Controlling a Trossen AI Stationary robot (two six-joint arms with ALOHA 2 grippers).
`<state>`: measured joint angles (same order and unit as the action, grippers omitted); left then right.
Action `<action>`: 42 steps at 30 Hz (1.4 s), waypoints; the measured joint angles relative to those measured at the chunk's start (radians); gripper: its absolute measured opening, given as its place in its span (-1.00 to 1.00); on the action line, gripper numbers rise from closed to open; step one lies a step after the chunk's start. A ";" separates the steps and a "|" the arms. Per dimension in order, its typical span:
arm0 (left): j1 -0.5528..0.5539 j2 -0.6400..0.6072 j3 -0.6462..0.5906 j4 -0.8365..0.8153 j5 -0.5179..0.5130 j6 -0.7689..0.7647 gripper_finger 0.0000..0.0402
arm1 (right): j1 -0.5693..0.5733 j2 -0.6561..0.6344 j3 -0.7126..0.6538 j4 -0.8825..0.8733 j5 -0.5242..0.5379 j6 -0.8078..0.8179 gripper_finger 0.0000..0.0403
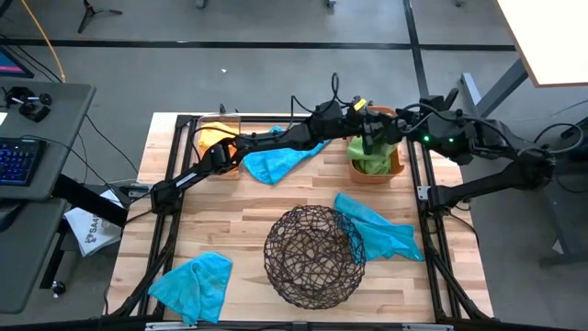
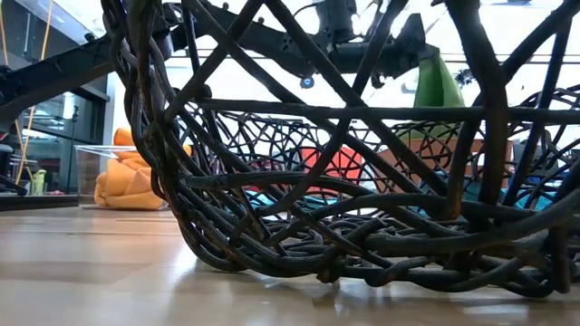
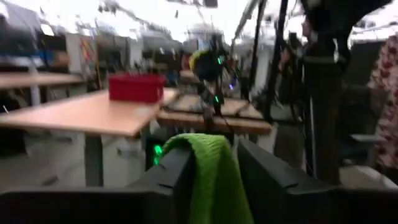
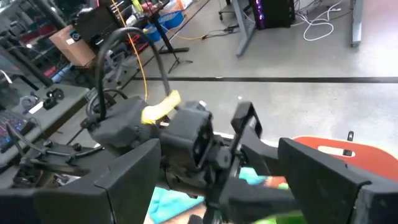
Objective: Sort microfiber towel by color & place in baskets
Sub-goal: Put the green towel into the orange bin, then put the top blue towel into the black basket
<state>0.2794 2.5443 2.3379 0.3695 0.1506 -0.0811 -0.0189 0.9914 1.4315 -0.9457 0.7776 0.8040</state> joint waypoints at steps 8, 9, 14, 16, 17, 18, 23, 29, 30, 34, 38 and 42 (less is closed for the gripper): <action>0.009 -0.060 0.009 -0.192 0.058 -0.026 -0.03 | -0.002 -0.002 0.000 -0.002 0.011 0.019 0.59; 0.014 -0.077 0.009 -0.220 0.059 -0.022 0.00 | -0.005 -0.004 0.000 -0.009 0.014 0.027 0.59; 0.057 -0.155 0.010 -0.407 0.163 -0.018 0.06 | -0.055 -0.005 0.000 -0.101 0.019 0.083 0.59; 0.075 -0.173 0.011 -0.486 0.233 -0.015 0.06 | -0.086 -0.004 0.000 -0.158 0.019 0.110 0.59; 0.082 -0.178 0.011 -0.523 0.264 -0.014 0.06 | -0.101 -0.004 0.000 -0.183 0.017 0.118 0.59; 0.087 -0.178 0.011 -0.553 0.294 -0.015 0.06 | -0.116 -0.004 0.000 -0.205 0.010 0.121 0.59; 0.093 -0.154 0.001 -0.644 0.331 -0.097 0.06 | -0.187 -0.004 0.000 -0.273 -0.021 0.112 0.59; 0.053 -0.135 0.014 -0.841 0.163 -0.012 0.06 | -0.251 -0.004 0.000 -0.287 -0.056 0.063 0.59; 0.047 -0.145 0.015 -0.846 0.140 0.005 0.06 | -0.259 -0.004 0.000 -0.288 -0.057 0.053 0.59; 0.037 -0.183 0.021 -0.866 0.083 0.066 0.06 | -0.290 -0.004 0.000 -0.289 -0.061 0.026 0.59; 0.031 -0.186 0.019 -0.871 0.088 0.076 0.06 | -0.322 -0.004 -0.013 -0.292 -0.072 -0.001 0.59; 0.042 -0.234 0.015 -0.916 0.180 0.080 0.06 | -0.345 -0.006 -0.039 -0.313 -0.110 -0.013 0.59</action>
<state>0.3217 2.3100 2.3531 -0.5467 0.3301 -0.0014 -0.3636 0.9855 1.3923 -1.2584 0.6676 0.7912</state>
